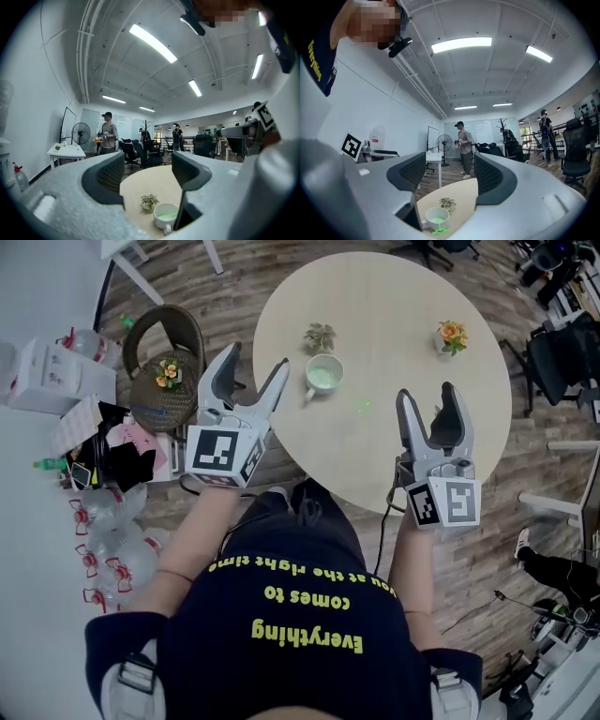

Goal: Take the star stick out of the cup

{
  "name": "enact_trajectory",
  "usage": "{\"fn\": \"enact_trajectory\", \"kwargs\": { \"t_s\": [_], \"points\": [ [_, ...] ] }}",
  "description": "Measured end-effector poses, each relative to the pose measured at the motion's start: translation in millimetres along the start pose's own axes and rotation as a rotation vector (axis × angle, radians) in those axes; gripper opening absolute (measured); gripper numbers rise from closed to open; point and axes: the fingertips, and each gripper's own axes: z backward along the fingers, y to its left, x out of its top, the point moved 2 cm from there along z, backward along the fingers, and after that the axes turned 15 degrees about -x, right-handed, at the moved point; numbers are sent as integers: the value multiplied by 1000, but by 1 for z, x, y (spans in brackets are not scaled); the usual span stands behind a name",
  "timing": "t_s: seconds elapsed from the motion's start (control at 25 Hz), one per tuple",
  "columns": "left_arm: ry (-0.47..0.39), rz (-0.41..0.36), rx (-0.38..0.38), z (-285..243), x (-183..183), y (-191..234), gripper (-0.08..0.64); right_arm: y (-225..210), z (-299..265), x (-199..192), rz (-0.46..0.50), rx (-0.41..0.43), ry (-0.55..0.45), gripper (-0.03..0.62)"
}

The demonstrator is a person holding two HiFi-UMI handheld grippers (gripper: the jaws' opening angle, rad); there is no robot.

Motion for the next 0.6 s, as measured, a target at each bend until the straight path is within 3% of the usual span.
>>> {"fn": "enact_trajectory", "kwargs": {
  "t_s": [0.24,0.44,0.6],
  "points": [
    [22,11,67,-35,-6,0,314,-40,-27,-19,-30,30,50,314],
    [61,24,83,-46,-18,3,313,-42,-46,-29,-45,66,75,314],
    [57,36,70,-57,-21,11,268,-42,-60,-37,-51,70,95,313]
  ]
}}
